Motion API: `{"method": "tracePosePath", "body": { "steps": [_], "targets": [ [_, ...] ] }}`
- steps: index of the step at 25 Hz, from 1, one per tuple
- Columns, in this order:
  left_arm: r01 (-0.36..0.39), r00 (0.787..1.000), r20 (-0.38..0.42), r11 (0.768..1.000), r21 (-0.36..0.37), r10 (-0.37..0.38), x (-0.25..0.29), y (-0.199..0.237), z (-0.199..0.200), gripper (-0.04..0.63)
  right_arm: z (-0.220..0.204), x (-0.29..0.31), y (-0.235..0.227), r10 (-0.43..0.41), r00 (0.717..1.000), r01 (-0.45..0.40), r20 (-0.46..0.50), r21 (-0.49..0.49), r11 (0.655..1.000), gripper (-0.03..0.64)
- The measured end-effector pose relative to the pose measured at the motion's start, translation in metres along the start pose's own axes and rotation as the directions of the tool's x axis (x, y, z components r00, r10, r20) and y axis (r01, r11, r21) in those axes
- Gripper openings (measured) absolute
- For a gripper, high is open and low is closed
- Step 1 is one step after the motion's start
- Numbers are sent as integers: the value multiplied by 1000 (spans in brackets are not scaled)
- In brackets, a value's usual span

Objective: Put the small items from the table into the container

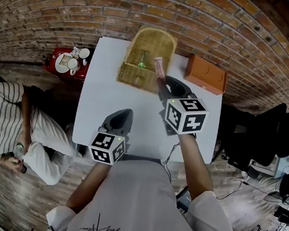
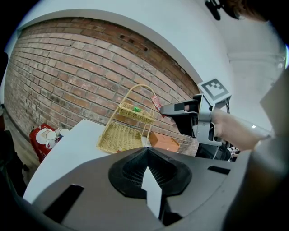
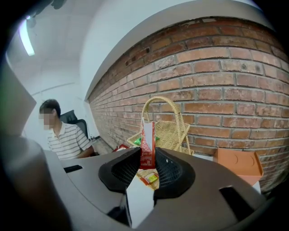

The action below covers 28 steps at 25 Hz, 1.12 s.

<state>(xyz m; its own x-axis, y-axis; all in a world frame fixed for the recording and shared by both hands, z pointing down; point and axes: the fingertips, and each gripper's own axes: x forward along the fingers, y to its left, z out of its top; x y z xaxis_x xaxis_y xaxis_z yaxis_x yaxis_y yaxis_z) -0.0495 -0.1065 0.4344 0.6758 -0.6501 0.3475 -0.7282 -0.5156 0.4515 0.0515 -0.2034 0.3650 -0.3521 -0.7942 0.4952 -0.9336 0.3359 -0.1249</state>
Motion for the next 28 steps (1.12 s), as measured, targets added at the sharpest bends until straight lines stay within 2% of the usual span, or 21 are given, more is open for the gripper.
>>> {"method": "tracePosePath", "body": {
  "steps": [4, 10, 17, 28],
  "targets": [
    [-4, 1000, 6, 1000, 7, 4, 4, 3, 9, 10, 13, 12, -5, 9, 1000, -10, -10, -39, 999, 113],
    [-15, 1000, -9, 1000, 2, 15, 4, 8, 3, 9, 9, 29, -12, 5, 999, -10, -54, -79, 997, 114],
    [-24, 1000, -13, 1000, 0, 24, 3, 11, 7, 11, 1, 41, -22, 15, 994, -23, -110, -66, 998, 114],
    [-28, 1000, -15, 1000, -7, 28, 5, 9, 4, 10, 3, 45, -28, -4, 994, -6, -111, -85, 996, 114]
  ]
}}
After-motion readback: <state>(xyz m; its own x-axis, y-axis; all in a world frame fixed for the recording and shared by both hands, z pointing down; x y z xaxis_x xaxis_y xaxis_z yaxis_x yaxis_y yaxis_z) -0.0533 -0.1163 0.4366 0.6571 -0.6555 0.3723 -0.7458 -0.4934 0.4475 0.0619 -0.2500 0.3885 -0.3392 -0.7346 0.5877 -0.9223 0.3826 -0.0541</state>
